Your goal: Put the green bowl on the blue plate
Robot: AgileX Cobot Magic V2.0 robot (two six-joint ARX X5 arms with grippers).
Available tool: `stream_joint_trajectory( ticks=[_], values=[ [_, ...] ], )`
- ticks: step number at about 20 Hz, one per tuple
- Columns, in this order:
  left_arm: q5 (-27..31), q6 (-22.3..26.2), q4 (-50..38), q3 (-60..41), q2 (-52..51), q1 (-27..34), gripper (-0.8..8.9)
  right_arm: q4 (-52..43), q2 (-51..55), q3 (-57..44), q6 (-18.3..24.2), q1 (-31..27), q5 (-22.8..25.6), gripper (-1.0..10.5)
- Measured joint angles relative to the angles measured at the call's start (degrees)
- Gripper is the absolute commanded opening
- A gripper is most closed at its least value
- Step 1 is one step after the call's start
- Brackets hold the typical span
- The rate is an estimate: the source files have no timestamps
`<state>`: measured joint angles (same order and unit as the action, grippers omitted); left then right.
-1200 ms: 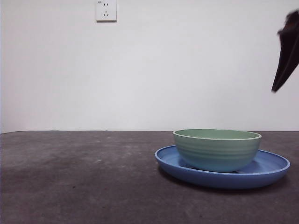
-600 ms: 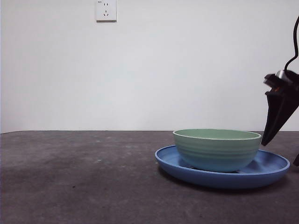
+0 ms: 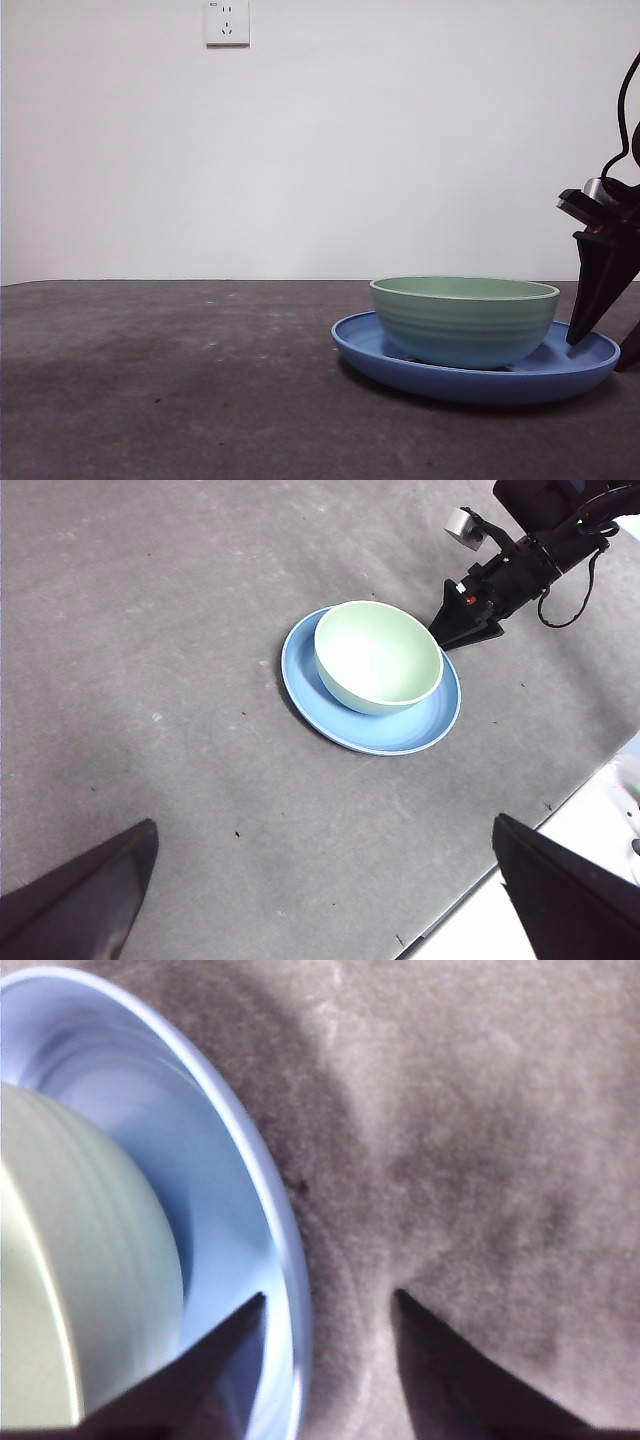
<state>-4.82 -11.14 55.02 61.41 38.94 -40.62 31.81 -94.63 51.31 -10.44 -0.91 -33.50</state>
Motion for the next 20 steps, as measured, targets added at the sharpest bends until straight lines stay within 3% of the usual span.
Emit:
stream_joint_trajectory(
  ticks=[7,13,20],
  values=[
    [0.0,0.0,0.0,0.0,0.0,0.0,5.95,0.0,0.0,0.0,0.0,0.0,-0.7,1.5],
    [0.0,0.0,0.0,0.0,0.0,0.0,5.95,-0.3,0.0,0.0,0.0,1.4,-0.8,0.2],
    [0.0,0.0,0.0,0.0,0.0,0.0,5.95,-0.3,0.0,0.0,-0.4,1.9,-0.2,0.1]
  ],
)
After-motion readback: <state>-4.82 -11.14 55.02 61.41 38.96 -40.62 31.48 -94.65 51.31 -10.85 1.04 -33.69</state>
